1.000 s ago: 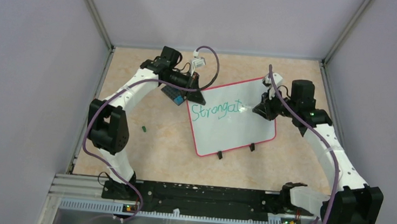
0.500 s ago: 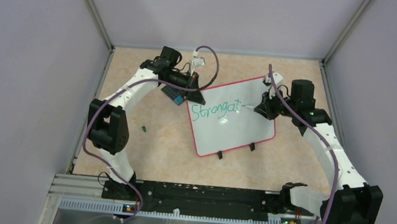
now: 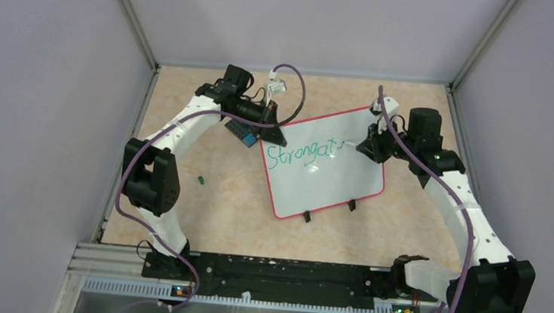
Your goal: Write a sentence on the whiteboard
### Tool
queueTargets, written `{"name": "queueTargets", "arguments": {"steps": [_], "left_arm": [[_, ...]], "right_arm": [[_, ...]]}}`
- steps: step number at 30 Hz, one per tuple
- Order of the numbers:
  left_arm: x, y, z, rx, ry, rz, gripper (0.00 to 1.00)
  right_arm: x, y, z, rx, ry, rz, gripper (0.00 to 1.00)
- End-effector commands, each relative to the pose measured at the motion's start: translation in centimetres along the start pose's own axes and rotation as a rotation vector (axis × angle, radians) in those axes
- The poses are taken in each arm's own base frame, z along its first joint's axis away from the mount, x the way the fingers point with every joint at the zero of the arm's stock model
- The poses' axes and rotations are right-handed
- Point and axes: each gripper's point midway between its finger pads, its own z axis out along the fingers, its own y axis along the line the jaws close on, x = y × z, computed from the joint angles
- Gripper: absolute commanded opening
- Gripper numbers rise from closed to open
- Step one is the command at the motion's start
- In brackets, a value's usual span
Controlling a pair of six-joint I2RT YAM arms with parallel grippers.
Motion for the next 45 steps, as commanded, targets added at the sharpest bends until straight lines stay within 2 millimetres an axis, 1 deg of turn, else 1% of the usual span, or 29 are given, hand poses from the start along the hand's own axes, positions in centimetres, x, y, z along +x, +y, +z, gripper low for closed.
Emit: {"name": "queueTargets", "arguments": {"steps": [1,10,20,25,36,40,45], "left_arm": [[0.7,0.0,0.0,-0.028,0.02,0.037,0.0],[0.7,0.1,-0.1,-0.031,0.019,0.04,0.0],[0.7,0.2,0.0,-0.03,0.02,0.04,0.0],[0.7,0.2,0.0,-0.032,0.021,0.037,0.0],[0.8,0.3,0.1,-0.033,0.024,0.037,0.0],[0.8,0.4,0.1,-0.035,0.024,0.037,0.0],[0.8,0.4,0.0,-0.037,0.023,0.037,0.0]], "right_arm": [[-3.0,-1.2,-0.3,0.04,-0.072,-0.035,0.0],[-3.0,0.1,0.3,-0.008,-0.065,-0.043,0.0],[-1.3,1.0,0.7,-0.036,-0.024,-0.053,0.0],[-0.1,1.3,0.8,-0.047,0.0,-0.05,0.0],[1.9,1.4,0.7,-0.037,0.035,-0.054,0.0],[1.8,0.9,0.5,-0.004,0.038,-0.058,0.0],[1.1,-0.3,-0.2,0.03,0.025,-0.057,0.0]]}}
